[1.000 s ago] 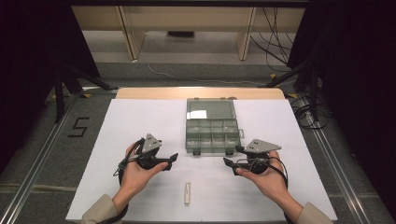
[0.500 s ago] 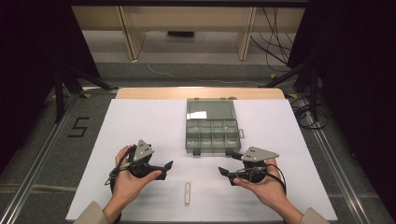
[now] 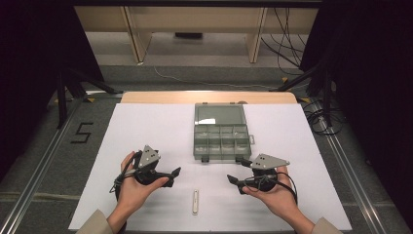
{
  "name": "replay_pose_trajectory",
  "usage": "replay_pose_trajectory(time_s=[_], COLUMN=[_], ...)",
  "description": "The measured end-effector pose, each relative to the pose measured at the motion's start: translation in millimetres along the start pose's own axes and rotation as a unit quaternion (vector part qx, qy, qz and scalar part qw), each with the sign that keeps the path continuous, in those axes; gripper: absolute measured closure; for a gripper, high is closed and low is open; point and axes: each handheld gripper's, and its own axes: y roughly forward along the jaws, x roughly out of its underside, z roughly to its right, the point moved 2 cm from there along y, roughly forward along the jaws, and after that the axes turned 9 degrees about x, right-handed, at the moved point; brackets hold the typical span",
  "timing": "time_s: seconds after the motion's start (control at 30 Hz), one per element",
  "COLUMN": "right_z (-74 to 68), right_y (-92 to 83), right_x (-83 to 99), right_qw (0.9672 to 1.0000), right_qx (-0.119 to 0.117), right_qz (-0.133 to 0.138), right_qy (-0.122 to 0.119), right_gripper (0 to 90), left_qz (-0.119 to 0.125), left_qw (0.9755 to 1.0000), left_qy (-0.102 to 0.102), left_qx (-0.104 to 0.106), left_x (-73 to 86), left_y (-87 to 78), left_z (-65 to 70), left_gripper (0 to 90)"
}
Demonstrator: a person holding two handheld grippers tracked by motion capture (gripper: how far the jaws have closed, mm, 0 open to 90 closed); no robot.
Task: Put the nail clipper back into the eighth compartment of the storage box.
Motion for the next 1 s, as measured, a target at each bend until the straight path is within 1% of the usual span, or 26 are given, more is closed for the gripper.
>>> replay_pose_trajectory(time_s=[0.03,0.07,0.13,0.17,0.2,0.27,0.3,0.33,0.37,0.43,0.47,0.5,0.53,0.6,0.63,0.67,0.7,0.73,0.77,0.8,0.93,0.97,1.0], right_z=[0.0,-0.9,-4.8,-7.9,-14.2,-22.0,-26.0,-26.0,-33.1,-40.0,-40.0,-43.5,-50.6,-57.7,-61.9,-66.0,-69.8,-74.0,-77.6,-80.8,-94.5,-94.5,-101.0], right_y=[0.0,1.0,3.7,6.0,8.5,12.2,14.0,14.0,16.3,19.4,19.4,21.2,26.0,31.1,33.6,36.2,39.1,41.0,43.3,45.9,54.9,54.9,59.5], right_x=[0.0,0.1,0.1,-0.1,-0.7,-0.7,-0.6,-0.6,-0.5,-0.9,-0.9,-1.2,-1.3,-0.8,-0.7,-0.6,-0.6,-0.8,-0.8,-0.5,3.1,3.1,4.1], right_qw=[1.0,1.0,1.0,1.0,0.9999,0.9998,0.9997,0.9997,0.9996,0.9995,0.9995,0.9993,0.9991,0.9987,0.9987,0.9985,0.9983,0.998,0.9979,0.9977,0.9961,0.9961,0.9953], right_qx=[0.0,0.008,0.006,0.0,0.0,-0.005,-0.016,-0.016,-0.011,-0.013,-0.013,-0.015,-0.017,-0.022,-0.026,-0.029,-0.03,-0.033,-0.033,-0.032,-0.035,-0.035,-0.037], right_qz=[0.0,0.002,-0.002,0.0,-0.007,-0.012,-0.016,-0.016,-0.019,-0.022,-0.022,-0.023,-0.028,-0.037,-0.04,-0.044,-0.046,-0.051,-0.054,-0.056,-0.079,-0.079,-0.087], right_qy=[0.0,-0.005,-0.004,-0.004,-0.012,-0.014,-0.013,-0.013,-0.018,-0.021,-0.021,-0.023,-0.027,-0.026,-0.018,-0.017,-0.02,-0.019,-0.018,-0.02,-0.018,-0.018,-0.021], right_gripper=[26.4,26.6,26.7,26.9,27.4,27.7,27.9,27.9,28.3,28.6,28.6,28.8,29.1,29.4,29.6,29.6,29.6,29.8,30.6,31.2,32.6,32.6,33.0], left_qz=[0.0,0.0,0.0,0.0,0.0,0.001,0.002,0.002,0.001,-0.001,-0.001,-0.001,-0.001,0.001,0.001,0.002,0.001,0.0,-0.001,-0.001,-0.004,-0.004,-0.002], left_qw=[1.0,1.0,1.0,1.0,1.0,1.0,0.9999,0.9999,0.9999,0.9999,0.9999,1.0,0.9999,0.9999,0.9999,0.9999,0.9999,0.9999,0.9999,0.9999,0.9999,0.9999,0.9999], left_qy=[0.0,0.0,0.001,0.0,-0.002,-0.003,-0.006,-0.006,-0.005,-0.005,-0.005,-0.006,-0.005,-0.008,-0.008,-0.01,-0.008,-0.006,-0.009,-0.011,-0.012,-0.012,-0.013], left_qx=[0.0,-0.001,-0.004,-0.004,-0.007,-0.009,-0.009,-0.009,-0.009,-0.01,-0.01,-0.008,-0.009,-0.01,-0.01,-0.011,-0.013,-0.012,-0.009,-0.012,-0.01,-0.009,-0.011], left_x=[0.0,0.1,0.1,0.2,-0.6,-1.7,-1.7,-1.7,-1.4,-0.2,-0.2,-0.1,-0.4,-0.4,-0.4,-0.5,-0.6,-0.7,-0.4,0.1,1.2,1.2,0.9], left_y=[0.0,0.0,-0.2,-0.2,0.6,1.3,1.8,1.8,1.4,1.2,1.2,1.5,1.1,0.7,0.7,0.6,0.5,0.7,1.4,1.8,2.6,2.7,2.2], left_z=[0.0,-0.2,-0.7,-0.7,-0.9,-1.2,-0.6,-0.6,-0.6,-0.5,-0.5,-0.9,-1.5,-2.1,-2.1,-2.8,-3.4,-4.0,-4.3,-4.1,-4.5,-4.5,-4.2], left_gripper=[0.0,0.0,0.0,0.0,0.3,0.6,0.7,0.8,0.8,1.0,1.1,1.1,1.4,1.5,1.6,1.7,1.7,1.8,2.0,2.1,2.4,2.4,2.6])
